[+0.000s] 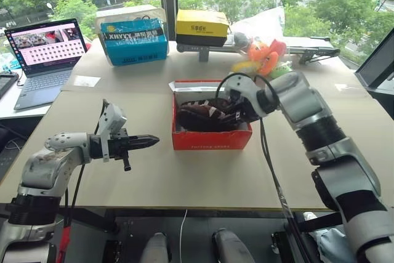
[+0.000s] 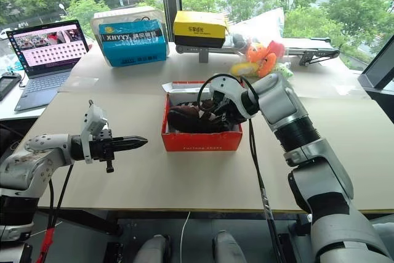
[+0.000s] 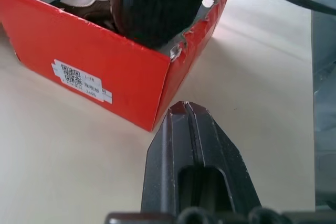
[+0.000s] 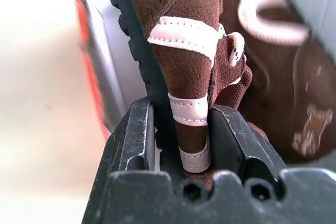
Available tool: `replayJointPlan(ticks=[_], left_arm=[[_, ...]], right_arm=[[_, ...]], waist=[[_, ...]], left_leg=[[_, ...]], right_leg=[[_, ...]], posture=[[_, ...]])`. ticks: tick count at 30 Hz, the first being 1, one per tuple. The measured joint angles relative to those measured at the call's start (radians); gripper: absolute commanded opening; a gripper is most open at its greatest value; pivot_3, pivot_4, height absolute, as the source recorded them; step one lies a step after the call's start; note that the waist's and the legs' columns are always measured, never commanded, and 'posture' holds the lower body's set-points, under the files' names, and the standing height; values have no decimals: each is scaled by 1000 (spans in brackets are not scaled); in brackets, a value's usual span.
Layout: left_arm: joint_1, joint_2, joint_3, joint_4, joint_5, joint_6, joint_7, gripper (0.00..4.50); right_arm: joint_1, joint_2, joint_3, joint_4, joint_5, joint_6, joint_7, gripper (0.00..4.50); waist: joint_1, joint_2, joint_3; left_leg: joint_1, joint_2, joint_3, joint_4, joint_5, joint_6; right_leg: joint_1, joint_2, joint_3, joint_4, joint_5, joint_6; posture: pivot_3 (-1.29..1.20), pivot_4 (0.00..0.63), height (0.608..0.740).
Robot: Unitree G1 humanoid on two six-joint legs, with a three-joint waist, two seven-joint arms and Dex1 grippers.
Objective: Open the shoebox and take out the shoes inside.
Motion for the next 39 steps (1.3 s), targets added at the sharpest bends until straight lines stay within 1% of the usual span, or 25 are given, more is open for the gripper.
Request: replayJointPlan(ticks=[4,7,11,14,17,18,19,22,24,26,27,31,35,37,38,39], left_arm=[[-1,-2,0,0,0,0,-2,0],[-1,-3,0,0,0,0,-3,0],[0,-4,0,-1,0,0,-3,0],[6,-9,0,-15,0,-2,-3,0],[13,-10,4,-23,-1,-4,-3,0],[19,-9,7,-23,-1,-4,-3,0],[24,-9,9,-23,-1,-4,-3,0],[24,-14,9,-42,-3,-4,-2,0],[24,-15,9,-45,-3,-3,2,0],[24,-17,9,-46,-3,-2,4,0],[24,-19,9,-46,-3,-2,5,0],[23,-22,9,-46,-4,-1,5,0],[13,-30,7,-45,-4,-1,5,0],[11,-31,7,-45,-4,-1,4,0],[11,-31,7,-45,-3,-1,4,0],[11,-32,7,-45,-3,-1,4,0]], right_arm=[[-35,0,-78,-61,85,105,-9,1645],[-45,0,-148,-80,134,160,-60,1645],[-63,2,-261,-73,160,206,-202,1645],[-71,-39,-331,-74,102,167,-399,1645],[12,-122,-319,-92,-71,60,-639,1645],[49,-140,-308,-91,-127,45,-708,1645],[73,-144,-298,-91,-156,42,-747,1645],[194,-168,-188,-90,-338,31,-938,1645],[294,-171,-118,-23,-445,38,-1044,1645],[334,-162,-89,33,-479,39,-1090,1645],[349,-150,-72,85,-506,33,-1138,1645],[349,-107,-52,230,-549,-17,-1238,1645],[342,-43,-30,397,-568,-77,-1298,1645],[332,-34,-32,437,-567,-104,-1314,2200],[324,-25,-40,452,-563,-118,-1316,2400],[321,-15,-50,463,-556,-134,-1316,2780]], waist=[[1,0,0],[1,0,0],[4,0,0],[11,0,0],[26,0,0],[26,0,0],[24,0,0],[20,0,0],[20,0,0],[17,1,1],[13,1,1],[-1,1,1],[-10,1,1],[-15,1,1],[-19,1,1],[-24,0,1]], left_leg=[[0,0,0,0,0,0],[0,0,0,0,0,0],[0,0,0,0,0,0],[0,0,0,0,0,0],[-1,-1,1,0,0,0],[-2,-1,1,0,0,0],[-3,-1,2,0,0,0],[-3,0,1,-1,0,0],[-3,-1,2,-1,0,0],[-3,-1,2,-1,0,0],[-2,-1,2,0,0,0],[0,-1,2,0,0,0],[2,-1,1,0,0,0],[2,-1,1,1,0,0],[3,-1,1,1,0,0],[4,-1,1,1,0,0]], right_leg=[[0,0,0,-1,0,1],[0,0,0,-1,-2,4],[0,0,0,-1,-1,3],[0,0,0,-2,-1,3],[0,-1,0,-4,-1,2],[-1,-2,1,-4,-1,2],[-1,-2,1,-4,-1,1],[-1,-1,1,-4,1,-1],[-2,-1,1,-3,1,-1],[-2,-1,2,-3,1,0],[-2,-1,3,-3,1,0],[1,-1,2,-3,1,2],[3,-1,3,-4,1,5],[4,-1,3,-4,1,6],[5,-1,3,-4,1,6],[6,-1,3,-4,2,6]], posture=[[0,150,716],[0,150,716],[0,150,716],[0,150,716],[0,150,716],[0,150,716],[0,150,716],[0,150,716],[0,150,716],[0,150,716],[0,150,716],[0,150,716],[0,150,716],[0,150,716],[0,150,716],[0,150,716]])
